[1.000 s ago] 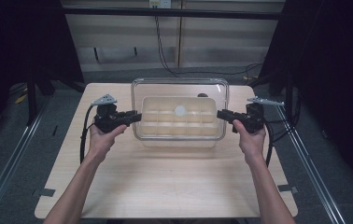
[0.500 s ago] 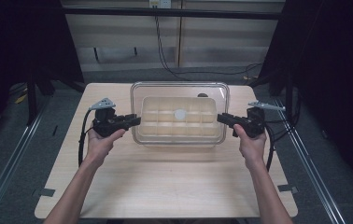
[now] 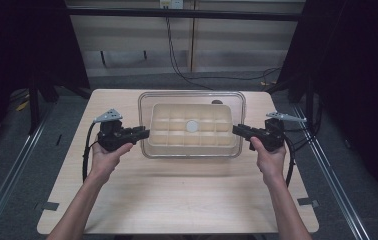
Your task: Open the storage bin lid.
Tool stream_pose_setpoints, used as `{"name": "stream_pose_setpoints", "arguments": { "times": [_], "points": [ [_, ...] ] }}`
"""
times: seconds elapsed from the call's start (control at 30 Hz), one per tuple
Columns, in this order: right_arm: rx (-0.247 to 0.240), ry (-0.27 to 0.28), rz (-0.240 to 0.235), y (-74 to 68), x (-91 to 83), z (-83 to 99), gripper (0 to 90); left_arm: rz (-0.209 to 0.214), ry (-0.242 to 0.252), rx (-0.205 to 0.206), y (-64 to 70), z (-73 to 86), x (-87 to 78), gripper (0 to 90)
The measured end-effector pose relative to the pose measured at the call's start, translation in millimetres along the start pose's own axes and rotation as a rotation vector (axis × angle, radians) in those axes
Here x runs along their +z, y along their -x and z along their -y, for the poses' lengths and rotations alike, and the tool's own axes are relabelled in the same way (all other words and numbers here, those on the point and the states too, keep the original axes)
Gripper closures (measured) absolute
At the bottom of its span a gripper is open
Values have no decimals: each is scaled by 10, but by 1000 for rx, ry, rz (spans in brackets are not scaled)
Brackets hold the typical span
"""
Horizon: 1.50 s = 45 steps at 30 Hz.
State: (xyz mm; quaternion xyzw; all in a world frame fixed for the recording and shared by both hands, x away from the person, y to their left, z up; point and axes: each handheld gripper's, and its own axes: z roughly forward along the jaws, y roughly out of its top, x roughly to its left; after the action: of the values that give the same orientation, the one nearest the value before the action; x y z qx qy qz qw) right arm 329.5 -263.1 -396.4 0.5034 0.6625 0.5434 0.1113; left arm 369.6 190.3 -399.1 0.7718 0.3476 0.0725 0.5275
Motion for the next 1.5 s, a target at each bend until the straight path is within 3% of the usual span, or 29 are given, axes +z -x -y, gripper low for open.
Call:
{"name": "stream_pose_setpoints", "arguments": {
  "times": [0.67,1.5],
  "points": [
    [-21,-22,-8,-104,-36,86,679,4,-43,17,73,129,-137,713],
    [-3,-53,-14,-169,-206,251,682,28,-94,32,242,268,-209,714]
  ]
}}
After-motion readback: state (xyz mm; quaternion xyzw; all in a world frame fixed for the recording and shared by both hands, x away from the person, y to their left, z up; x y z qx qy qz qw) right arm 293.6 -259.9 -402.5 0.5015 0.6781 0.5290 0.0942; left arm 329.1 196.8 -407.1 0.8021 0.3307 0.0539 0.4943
